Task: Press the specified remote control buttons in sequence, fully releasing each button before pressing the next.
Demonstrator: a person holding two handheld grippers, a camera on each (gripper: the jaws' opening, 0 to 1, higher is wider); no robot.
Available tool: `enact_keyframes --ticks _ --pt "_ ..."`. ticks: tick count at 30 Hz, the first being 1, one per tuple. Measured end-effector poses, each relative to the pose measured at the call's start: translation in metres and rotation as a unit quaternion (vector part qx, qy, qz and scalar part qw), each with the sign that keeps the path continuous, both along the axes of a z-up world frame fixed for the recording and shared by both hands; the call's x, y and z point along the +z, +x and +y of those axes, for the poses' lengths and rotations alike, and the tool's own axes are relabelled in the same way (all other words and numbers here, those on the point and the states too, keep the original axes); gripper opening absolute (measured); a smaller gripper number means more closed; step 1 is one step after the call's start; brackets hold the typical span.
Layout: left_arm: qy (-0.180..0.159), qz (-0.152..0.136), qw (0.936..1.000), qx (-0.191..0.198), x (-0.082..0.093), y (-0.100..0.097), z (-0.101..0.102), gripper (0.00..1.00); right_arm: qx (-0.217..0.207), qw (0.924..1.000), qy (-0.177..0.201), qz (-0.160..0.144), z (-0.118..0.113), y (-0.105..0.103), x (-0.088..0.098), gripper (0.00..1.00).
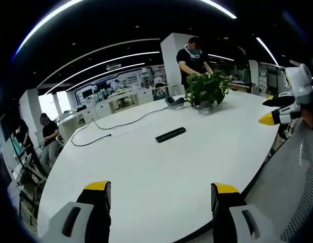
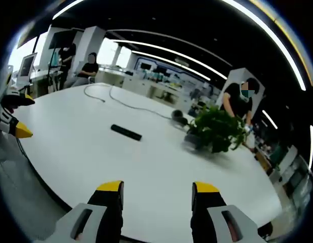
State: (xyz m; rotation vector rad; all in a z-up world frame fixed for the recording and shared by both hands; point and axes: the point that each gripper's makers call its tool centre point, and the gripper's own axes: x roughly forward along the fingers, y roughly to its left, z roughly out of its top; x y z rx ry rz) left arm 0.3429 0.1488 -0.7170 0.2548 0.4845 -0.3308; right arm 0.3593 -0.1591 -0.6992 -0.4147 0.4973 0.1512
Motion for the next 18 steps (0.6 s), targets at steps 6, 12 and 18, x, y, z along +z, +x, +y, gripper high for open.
enact_keyframes --ticks 6,12,18 --pt "0.002 0.000 1.0000 0.001 -0.0005 0.0002 0.0006 0.85 0.000 1.0000 -0.001 0.001 -0.0003 0.0001 -0.0005 0.51" --pt "0.004 0.001 1.0000 0.005 -0.0010 0.0004 0.0019 0.85 0.002 1.0000 -0.002 0.001 0.0002 0.0000 -0.0006 0.51" --pt "0.007 0.004 1.0000 0.002 -0.0022 0.0000 0.0009 0.85 0.003 1.0000 -0.003 0.001 0.0004 -0.0001 -0.0004 0.50"
